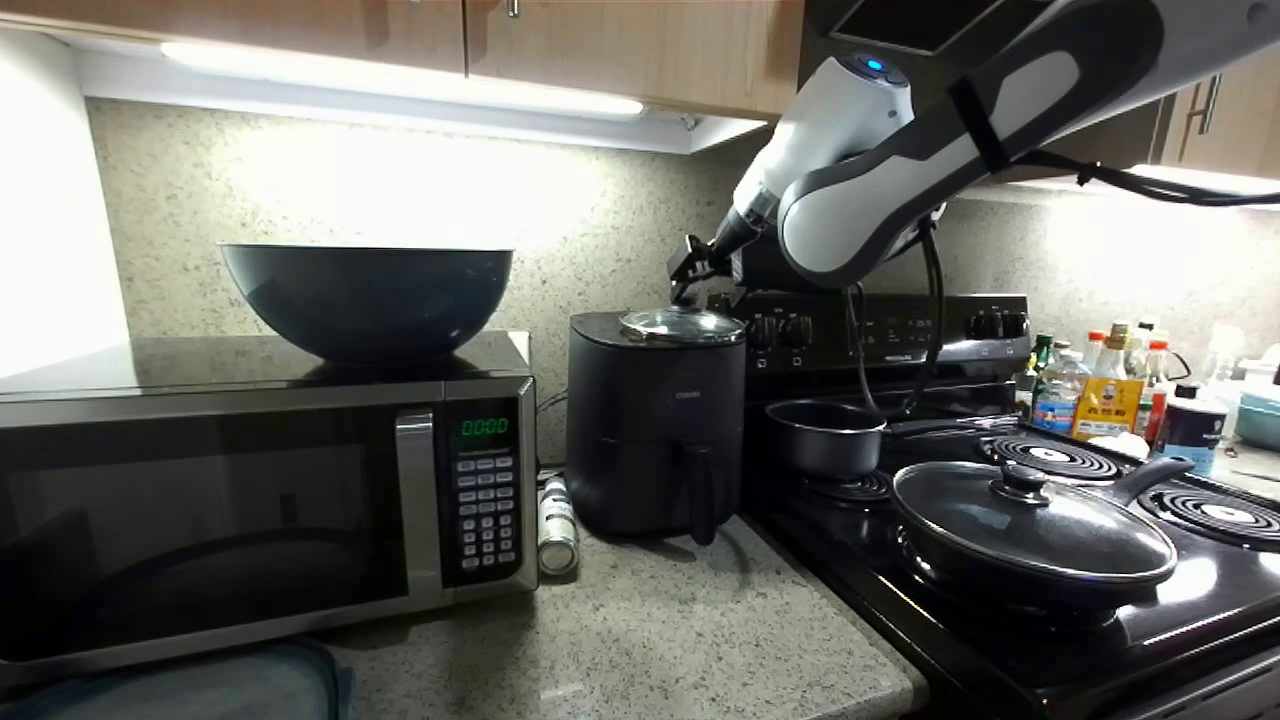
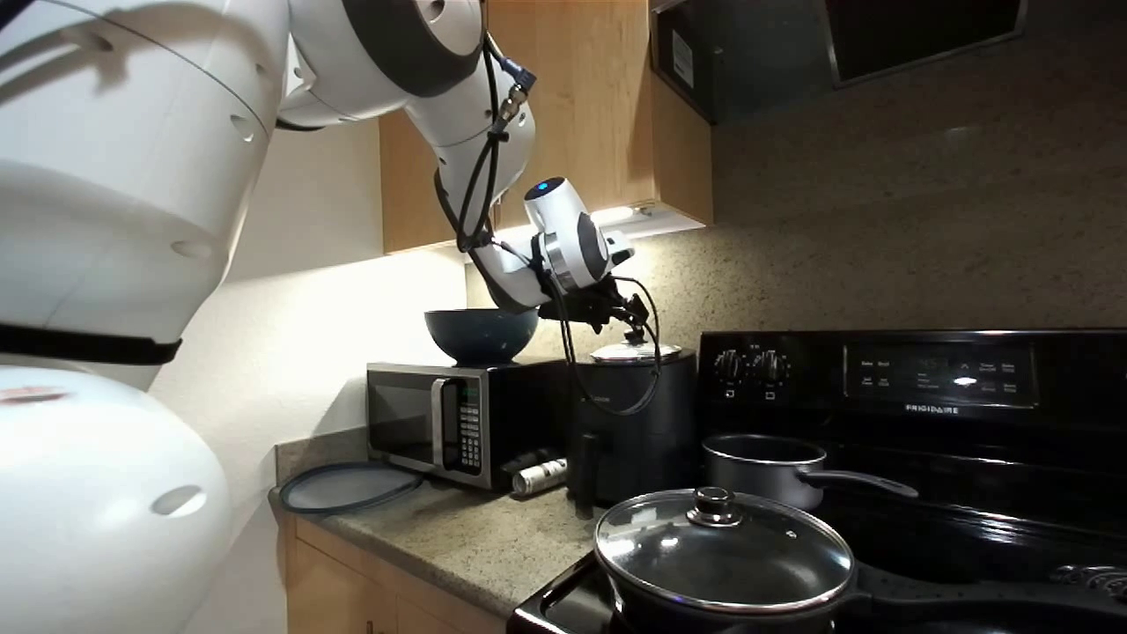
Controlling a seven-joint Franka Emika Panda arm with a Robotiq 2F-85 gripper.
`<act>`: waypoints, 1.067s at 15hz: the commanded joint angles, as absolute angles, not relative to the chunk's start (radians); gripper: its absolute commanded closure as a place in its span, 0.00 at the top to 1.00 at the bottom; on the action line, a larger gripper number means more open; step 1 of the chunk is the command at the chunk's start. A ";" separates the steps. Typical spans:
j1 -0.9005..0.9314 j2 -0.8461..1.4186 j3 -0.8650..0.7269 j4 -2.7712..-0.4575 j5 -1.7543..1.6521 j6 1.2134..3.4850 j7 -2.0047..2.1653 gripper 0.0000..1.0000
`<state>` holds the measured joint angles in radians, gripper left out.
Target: Cover the pot on the stove with the lid on the air fryer
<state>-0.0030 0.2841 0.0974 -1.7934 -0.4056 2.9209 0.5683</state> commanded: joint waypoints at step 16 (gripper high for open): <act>0.108 0.460 -0.020 -1.534 -0.451 2.884 0.572 1.00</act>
<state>0.0910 0.4264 -0.0024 -1.5836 -0.4288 2.9115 0.5683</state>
